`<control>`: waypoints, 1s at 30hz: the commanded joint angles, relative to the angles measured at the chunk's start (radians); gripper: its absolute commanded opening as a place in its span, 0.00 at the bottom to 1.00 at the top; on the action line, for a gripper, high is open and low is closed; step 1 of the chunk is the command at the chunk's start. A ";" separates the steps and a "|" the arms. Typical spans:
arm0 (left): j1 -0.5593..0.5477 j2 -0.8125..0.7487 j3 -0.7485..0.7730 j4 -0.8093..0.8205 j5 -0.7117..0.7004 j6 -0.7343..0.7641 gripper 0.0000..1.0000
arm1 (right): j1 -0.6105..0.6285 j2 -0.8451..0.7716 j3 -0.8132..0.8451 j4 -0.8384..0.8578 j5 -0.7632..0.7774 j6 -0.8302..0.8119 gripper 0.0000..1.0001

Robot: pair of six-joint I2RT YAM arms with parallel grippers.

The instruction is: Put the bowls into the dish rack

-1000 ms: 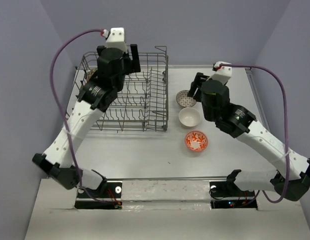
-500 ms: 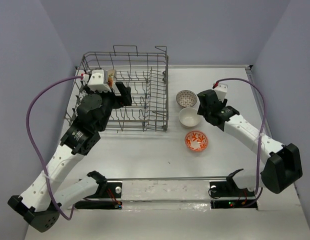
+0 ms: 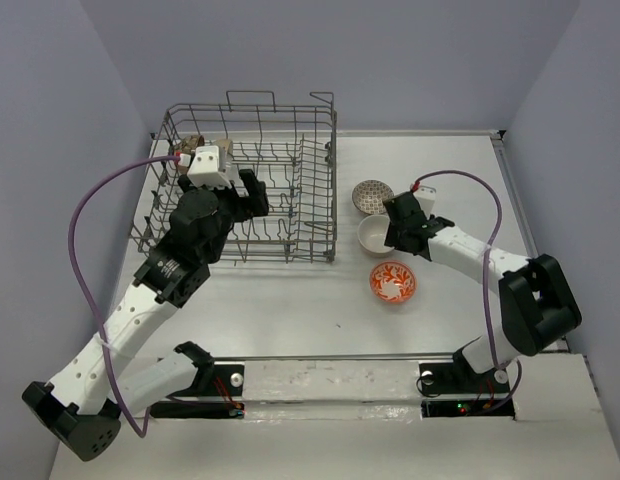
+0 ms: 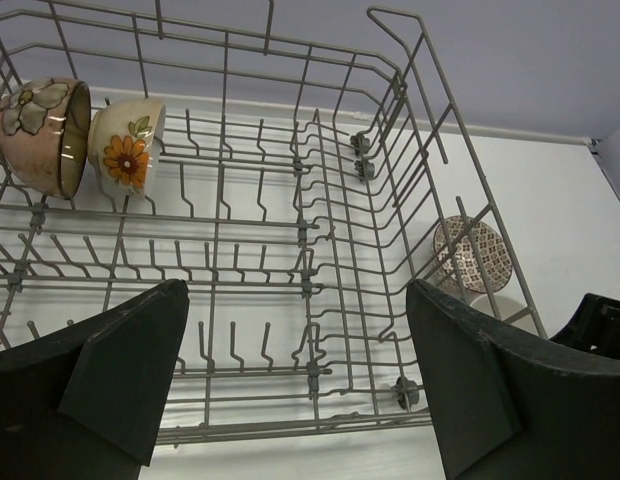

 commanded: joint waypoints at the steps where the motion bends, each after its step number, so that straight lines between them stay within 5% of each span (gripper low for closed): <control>1: -0.004 0.004 -0.020 0.058 -0.008 -0.002 0.99 | -0.006 0.026 -0.015 0.108 -0.027 0.028 0.57; 12: -0.004 0.012 -0.030 0.061 -0.011 0.000 0.99 | -0.037 0.089 -0.026 0.171 -0.062 0.033 0.37; 19: -0.002 0.023 -0.030 0.060 -0.008 -0.002 0.99 | -0.059 0.074 -0.034 0.184 -0.076 0.033 0.01; 30: -0.004 0.043 -0.027 0.057 0.012 -0.008 0.99 | -0.068 -0.108 0.048 0.103 -0.051 -0.006 0.01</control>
